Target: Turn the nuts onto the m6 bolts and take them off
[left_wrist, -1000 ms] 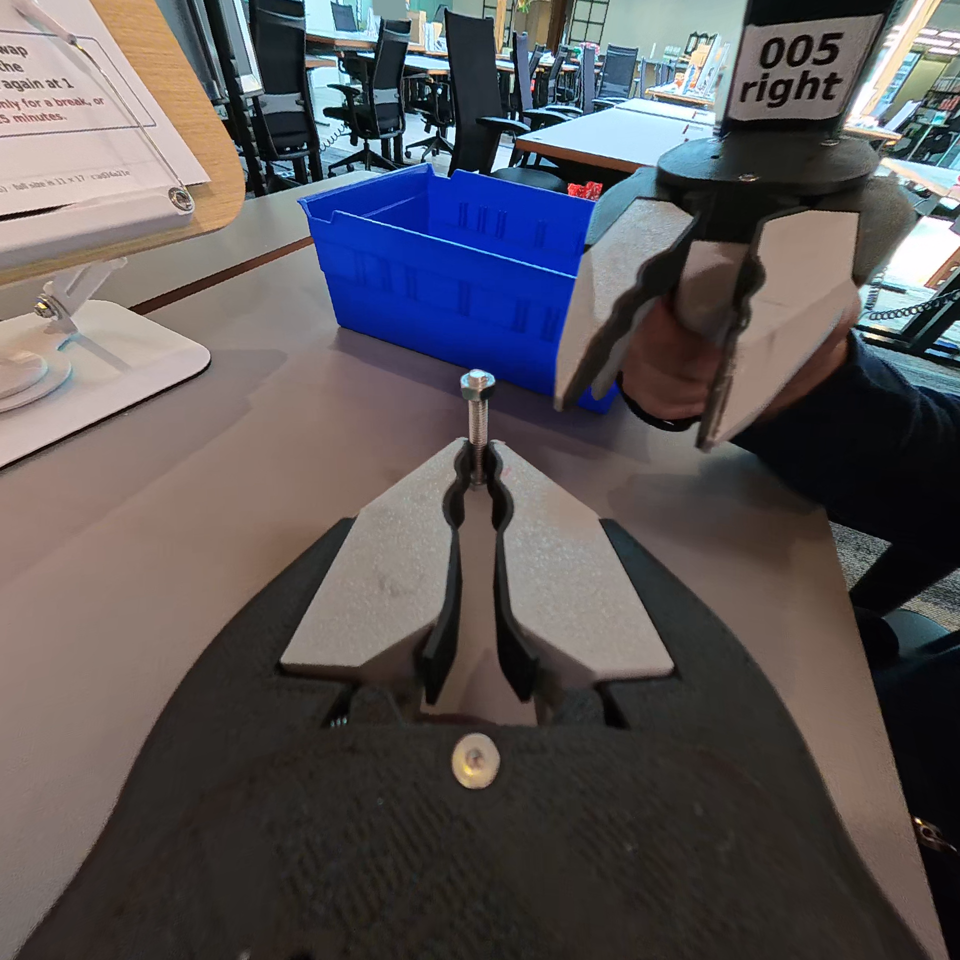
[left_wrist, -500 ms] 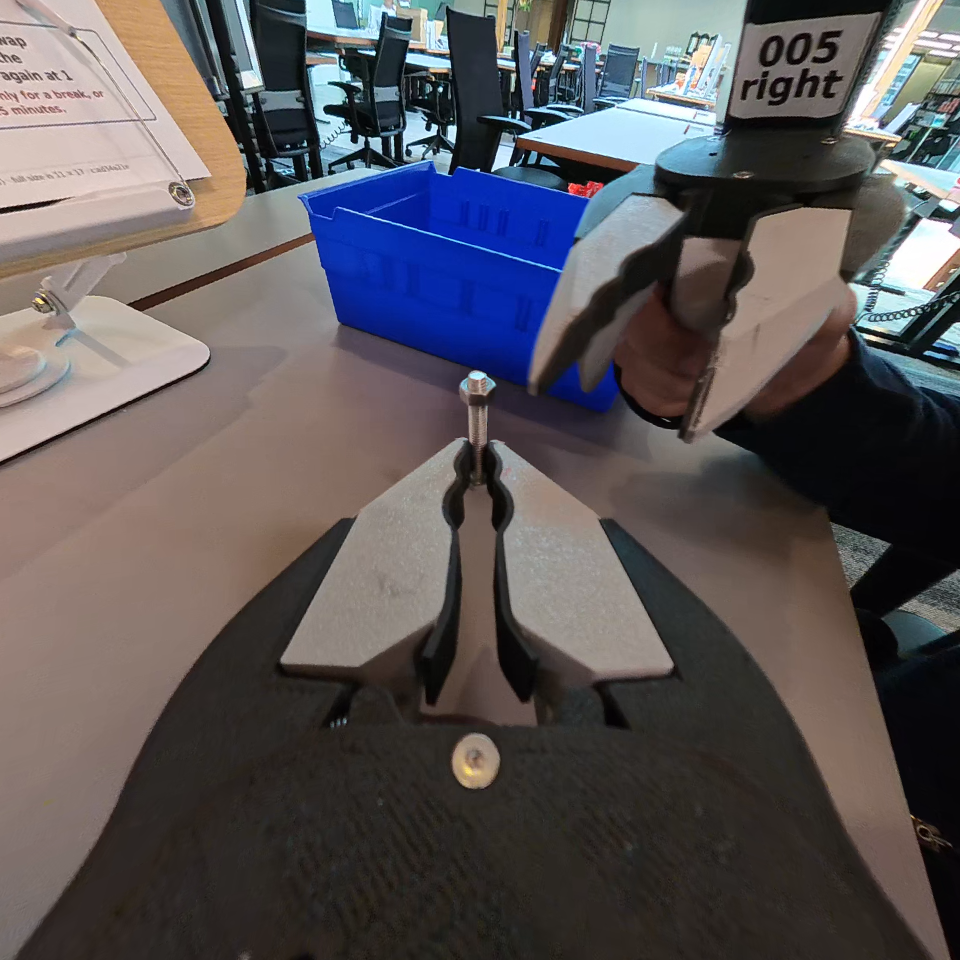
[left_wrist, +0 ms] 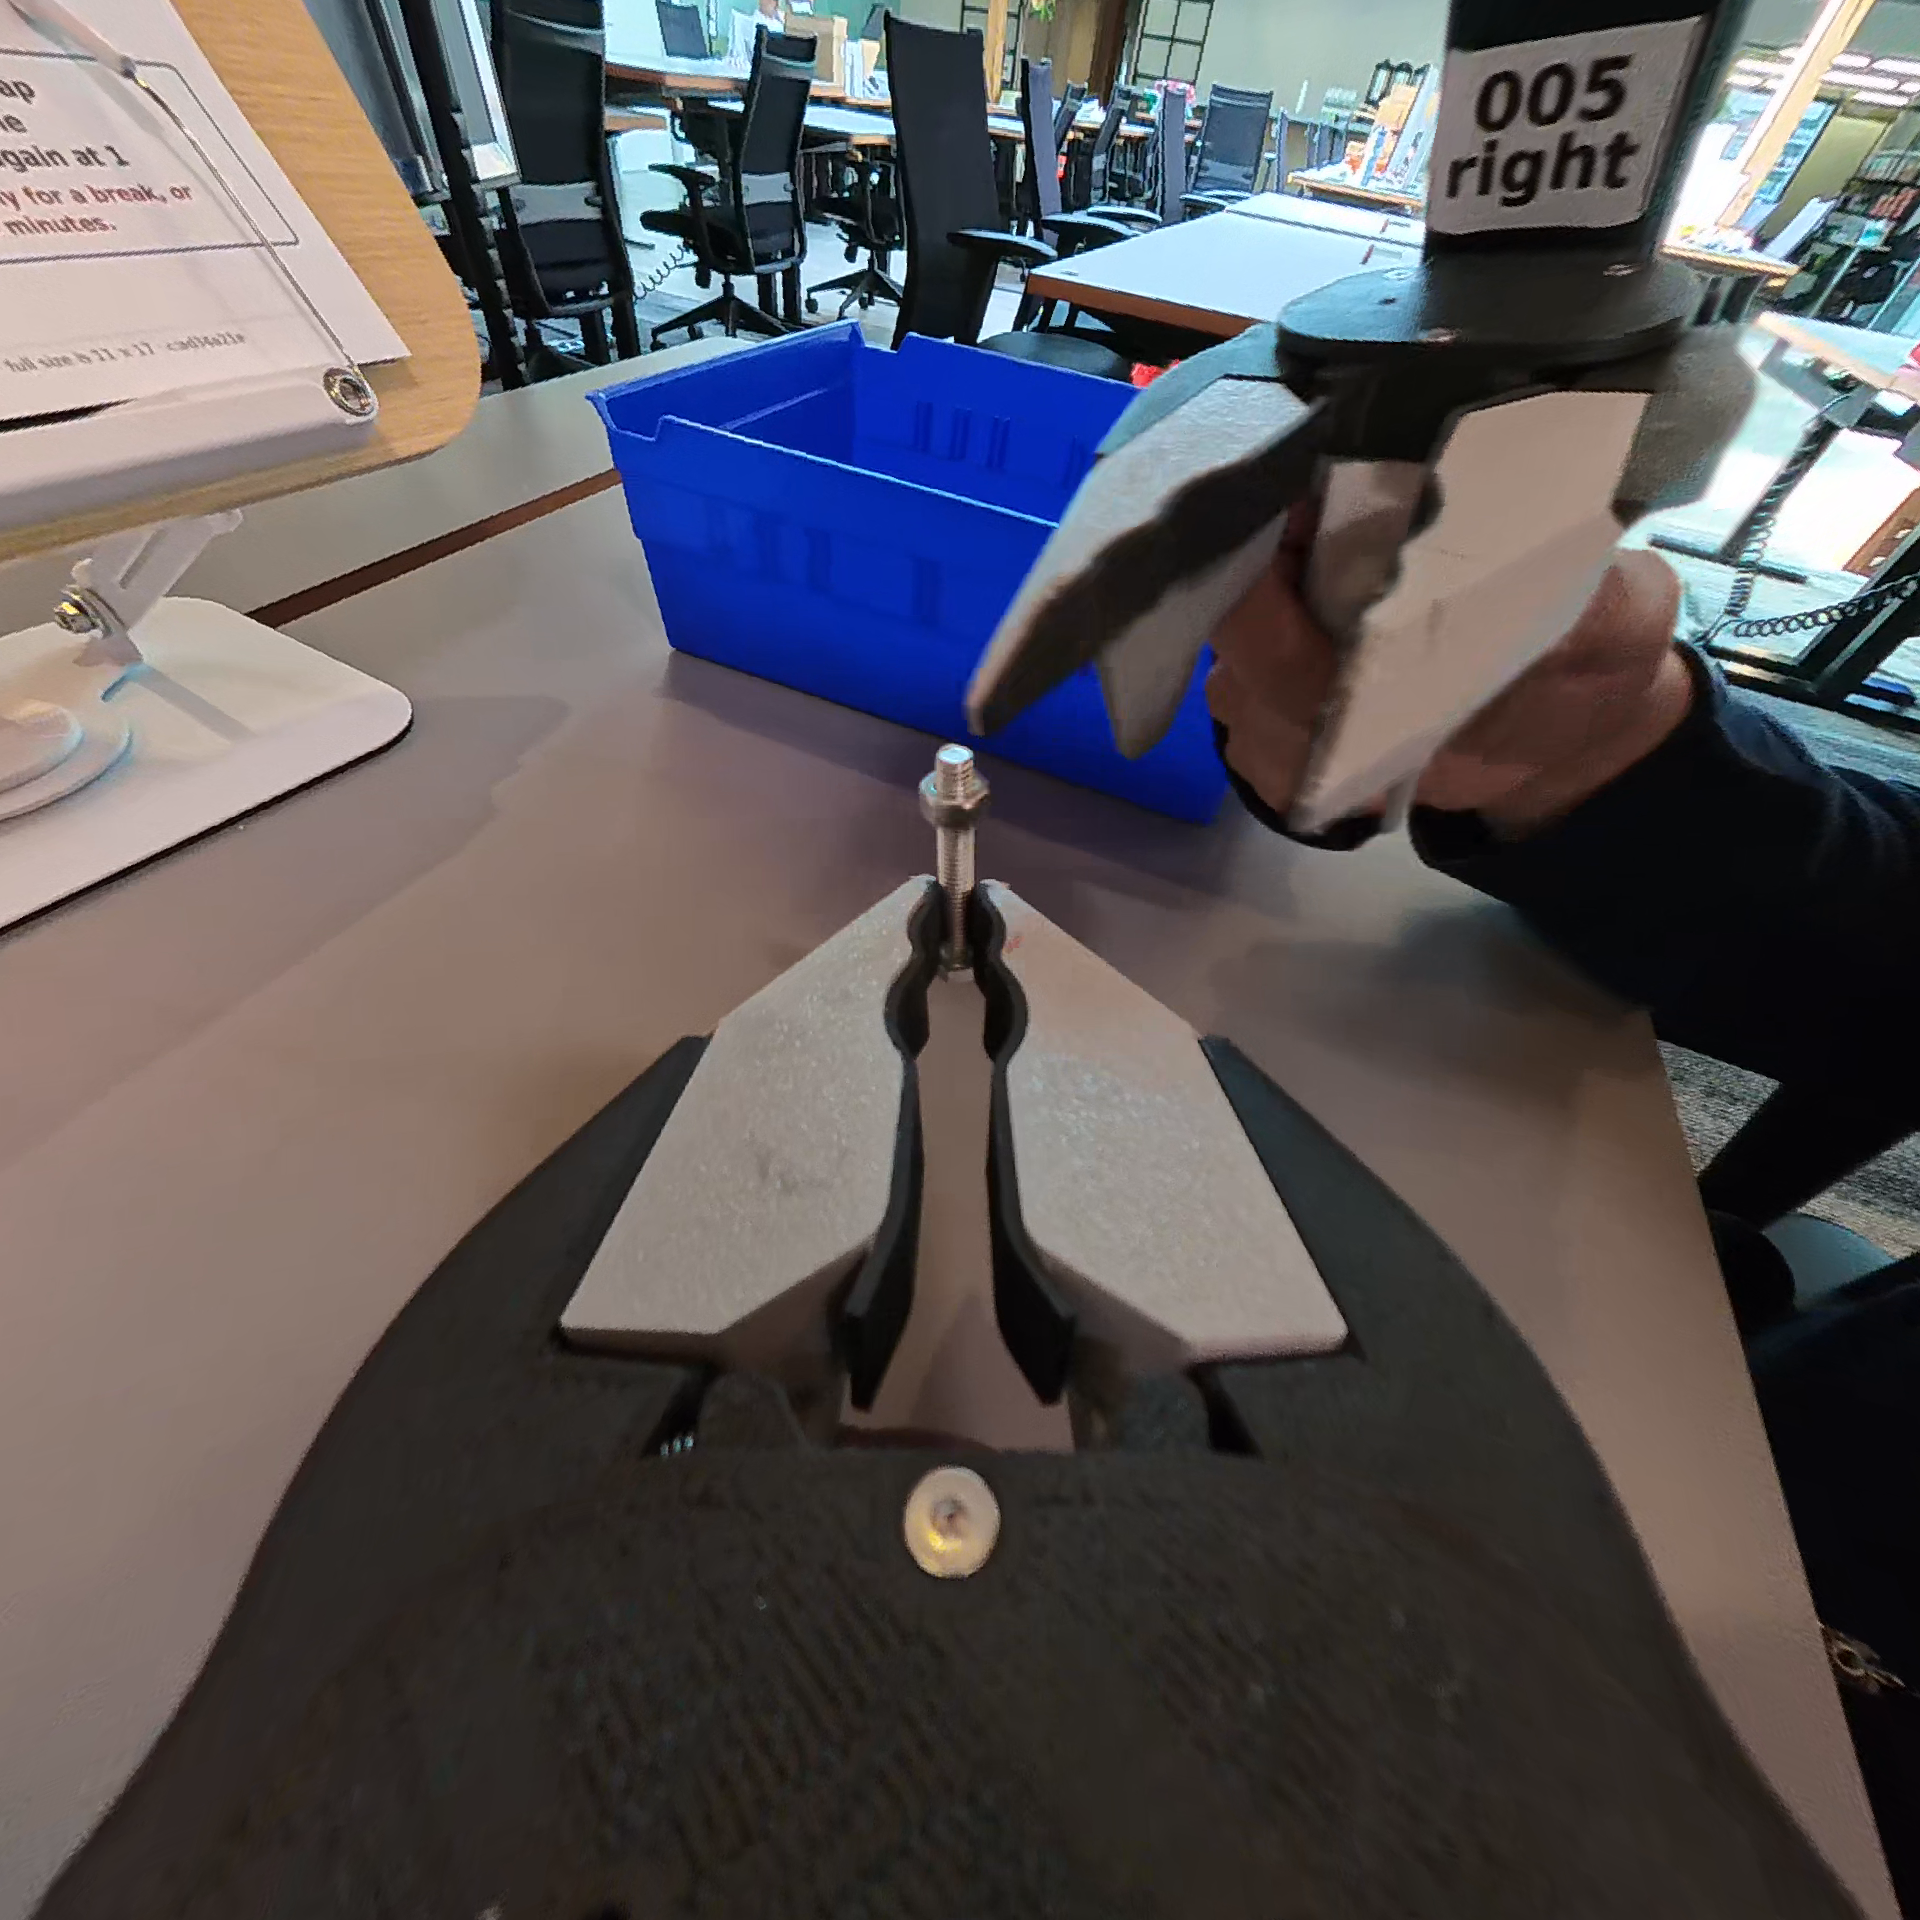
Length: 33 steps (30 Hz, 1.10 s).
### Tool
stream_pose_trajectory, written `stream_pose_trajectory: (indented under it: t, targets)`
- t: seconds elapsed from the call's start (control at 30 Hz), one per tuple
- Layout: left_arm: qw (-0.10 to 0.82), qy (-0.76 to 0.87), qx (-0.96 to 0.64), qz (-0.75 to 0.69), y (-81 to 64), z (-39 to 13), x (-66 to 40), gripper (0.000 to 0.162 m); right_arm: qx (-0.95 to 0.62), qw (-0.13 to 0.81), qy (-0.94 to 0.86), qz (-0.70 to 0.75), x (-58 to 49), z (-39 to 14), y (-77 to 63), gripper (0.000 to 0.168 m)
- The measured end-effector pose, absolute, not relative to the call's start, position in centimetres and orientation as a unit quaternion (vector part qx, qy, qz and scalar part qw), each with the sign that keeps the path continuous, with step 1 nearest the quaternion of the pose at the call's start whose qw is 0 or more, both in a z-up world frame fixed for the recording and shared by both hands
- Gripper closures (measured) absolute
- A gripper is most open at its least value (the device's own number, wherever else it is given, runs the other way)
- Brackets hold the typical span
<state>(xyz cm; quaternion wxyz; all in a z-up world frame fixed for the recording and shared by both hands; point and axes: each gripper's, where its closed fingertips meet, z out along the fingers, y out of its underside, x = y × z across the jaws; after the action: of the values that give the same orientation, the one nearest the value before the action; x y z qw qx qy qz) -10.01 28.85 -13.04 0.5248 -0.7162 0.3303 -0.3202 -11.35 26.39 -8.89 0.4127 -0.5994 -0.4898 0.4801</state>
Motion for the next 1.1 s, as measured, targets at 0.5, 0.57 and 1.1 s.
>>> stream_pose_trajectory:
  t: [0.5, 0.57, 1.1]
  targets:
    - [0.524, 0.34, -0.71, -0.324, 28.5, -12.9, -9.6, 0.16, -0.623, 0.405, -0.465, 0.482, -11.4, -9.5, 27.6, 0.107]
    - [0.523, 0.341, -0.713, -0.319, 28.5, -13.0, -9.6, 0.16, -0.614, 0.382, -0.487, 0.49, -11.8, -9.8, 26.4, 0.111]
    - [0.518, 0.319, -0.73, -0.311, 29.3, -13.5, -10.5, 0.16, -0.557, 0.33, -0.551, 0.526, -11.9, -9.6, 22.5, 0.166]
